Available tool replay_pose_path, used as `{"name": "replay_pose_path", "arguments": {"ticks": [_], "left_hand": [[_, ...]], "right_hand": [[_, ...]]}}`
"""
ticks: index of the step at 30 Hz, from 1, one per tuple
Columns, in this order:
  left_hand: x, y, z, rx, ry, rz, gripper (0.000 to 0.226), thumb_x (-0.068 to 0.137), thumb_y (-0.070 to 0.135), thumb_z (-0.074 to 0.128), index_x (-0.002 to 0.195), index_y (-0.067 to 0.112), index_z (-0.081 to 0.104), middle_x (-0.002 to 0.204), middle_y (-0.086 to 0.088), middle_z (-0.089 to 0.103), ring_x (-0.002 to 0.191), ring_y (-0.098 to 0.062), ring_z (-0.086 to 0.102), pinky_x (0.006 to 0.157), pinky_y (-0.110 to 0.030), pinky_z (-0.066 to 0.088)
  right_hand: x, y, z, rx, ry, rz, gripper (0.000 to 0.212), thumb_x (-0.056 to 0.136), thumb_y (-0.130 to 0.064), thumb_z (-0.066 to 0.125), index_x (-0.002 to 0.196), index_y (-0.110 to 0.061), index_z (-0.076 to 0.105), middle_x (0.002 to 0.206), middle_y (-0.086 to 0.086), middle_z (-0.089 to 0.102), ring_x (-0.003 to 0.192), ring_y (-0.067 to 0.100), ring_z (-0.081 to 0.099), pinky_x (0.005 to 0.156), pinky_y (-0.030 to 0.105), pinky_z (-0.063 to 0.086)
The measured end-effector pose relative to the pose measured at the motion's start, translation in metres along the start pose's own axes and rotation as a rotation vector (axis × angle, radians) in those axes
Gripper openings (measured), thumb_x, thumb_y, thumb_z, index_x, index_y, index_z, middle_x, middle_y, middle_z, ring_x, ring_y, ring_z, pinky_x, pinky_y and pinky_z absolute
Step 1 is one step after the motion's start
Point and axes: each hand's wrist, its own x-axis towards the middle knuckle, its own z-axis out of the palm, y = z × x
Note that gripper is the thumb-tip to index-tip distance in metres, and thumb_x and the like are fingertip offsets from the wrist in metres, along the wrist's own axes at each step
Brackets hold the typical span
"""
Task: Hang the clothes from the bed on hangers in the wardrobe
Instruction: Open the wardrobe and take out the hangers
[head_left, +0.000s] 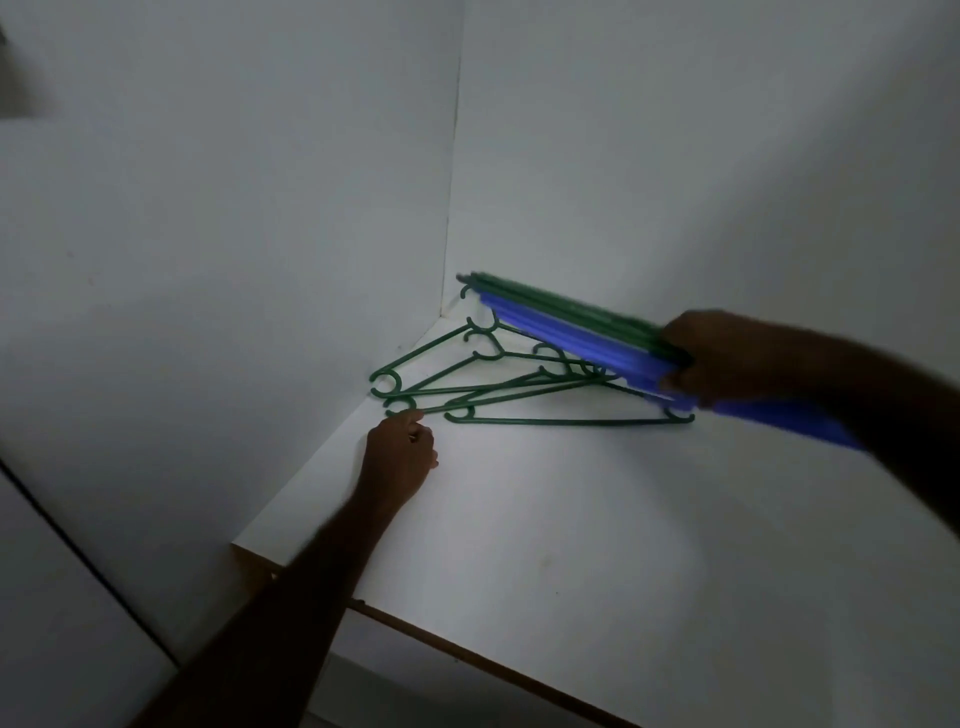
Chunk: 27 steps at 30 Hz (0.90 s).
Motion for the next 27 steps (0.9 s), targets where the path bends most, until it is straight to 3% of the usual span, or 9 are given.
{"name": "replay_pose_path", "arguments": {"ticks": [3, 5, 8, 9, 11, 13, 16, 22, 27], "left_hand": [[0.008, 0.000, 0.004, -0.004, 0.021, -0.019, 0.026, 0.094, 0.003, 0.049, 0.116, -0.002, 0.062, 0.067, -0.008, 0.063, 0.042, -0.004, 0.060, 0.049, -0.010, 0.047], [0.011, -0.002, 0.008, 0.009, 0.036, -0.031, 0.026, 0.094, 0.004, 0.048, 0.114, -0.002, 0.063, 0.077, -0.013, 0.067, 0.048, -0.012, 0.062, 0.051, -0.018, 0.053], [0.016, -0.010, 0.013, 0.095, 0.063, 0.045, 0.029, 0.090, 0.009, 0.049, 0.110, -0.003, 0.066, 0.091, -0.022, 0.071, 0.073, -0.032, 0.070, 0.076, -0.038, 0.059], [0.015, -0.011, 0.013, 0.155, 0.083, 0.119, 0.029, 0.087, 0.007, 0.051, 0.108, -0.004, 0.068, 0.095, -0.023, 0.071, 0.083, -0.036, 0.070, 0.084, -0.041, 0.057], [0.012, -0.017, 0.019, 0.313, 0.113, 0.333, 0.030, 0.082, 0.012, 0.053, 0.100, -0.004, 0.071, 0.092, -0.022, 0.071, 0.086, -0.037, 0.069, 0.080, -0.040, 0.056], [0.007, -0.020, 0.025, 0.487, 0.026, 0.554, 0.042, 0.077, 0.030, 0.048, 0.105, 0.004, 0.067, 0.095, -0.016, 0.070, 0.091, -0.033, 0.064, 0.072, -0.040, 0.057], [0.003, -0.015, 0.029, 0.634, -0.122, 0.758, 0.048, 0.078, 0.041, 0.046, 0.114, 0.015, 0.065, 0.110, -0.007, 0.070, 0.106, -0.023, 0.055, 0.078, -0.036, 0.056], [0.012, -0.015, 0.031, 0.780, -0.282, 0.722, 0.048, 0.082, 0.046, 0.044, 0.105, 0.017, 0.074, 0.118, -0.004, 0.069, 0.105, -0.021, 0.068, 0.084, -0.037, 0.056], [0.010, -0.015, 0.033, 0.839, -0.264, 0.675, 0.059, 0.084, 0.050, 0.041, 0.116, 0.010, 0.071, 0.125, -0.007, 0.066, 0.113, -0.023, 0.064, 0.091, -0.039, 0.052]], "right_hand": [[0.010, -0.012, -0.037, -0.079, 0.126, -0.064, 0.023, 0.090, -0.019, 0.067, 0.075, -0.015, 0.050, 0.079, 0.005, 0.064, 0.068, 0.024, 0.061, 0.064, 0.028, 0.042], [0.033, -0.026, -0.036, -0.105, 0.265, -0.156, 0.009, 0.091, -0.016, 0.065, 0.090, -0.010, 0.058, 0.092, 0.012, 0.062, 0.085, 0.029, 0.059, 0.070, 0.027, 0.034], [0.081, -0.049, 0.000, -0.023, 0.288, -0.250, 0.016, 0.089, -0.007, 0.058, 0.104, -0.007, 0.061, 0.105, 0.017, 0.065, 0.100, 0.032, 0.061, 0.078, 0.031, 0.040], [0.097, -0.055, 0.017, 0.000, 0.261, -0.258, 0.020, 0.088, -0.006, 0.056, 0.107, -0.007, 0.060, 0.108, 0.016, 0.065, 0.101, 0.033, 0.061, 0.079, 0.031, 0.040], [0.120, -0.063, 0.055, 0.027, 0.197, -0.258, 0.026, 0.088, -0.004, 0.054, 0.113, -0.009, 0.058, 0.113, 0.017, 0.064, 0.105, 0.032, 0.060, 0.082, 0.030, 0.038], [0.134, -0.061, 0.092, -0.003, 0.138, -0.245, 0.028, 0.090, -0.007, 0.052, 0.117, -0.011, 0.056, 0.117, 0.016, 0.062, 0.109, 0.032, 0.059, 0.086, 0.031, 0.040], [0.145, -0.050, 0.129, -0.071, 0.050, -0.177, 0.031, 0.094, -0.015, 0.046, 0.124, -0.014, 0.052, 0.118, 0.013, 0.060, 0.111, 0.032, 0.058, 0.088, 0.036, 0.043], [0.153, -0.047, 0.136, 0.077, -0.006, -0.136, 0.057, 0.087, -0.031, 0.065, 0.139, -0.017, 0.044, 0.129, 0.010, 0.059, 0.119, 0.029, 0.056, 0.097, 0.035, 0.045], [0.154, -0.053, 0.143, -0.089, 0.048, -0.125, 0.039, 0.091, -0.031, 0.058, 0.128, -0.017, 0.053, 0.124, 0.011, 0.061, 0.115, 0.030, 0.057, 0.094, 0.037, 0.044]]}}
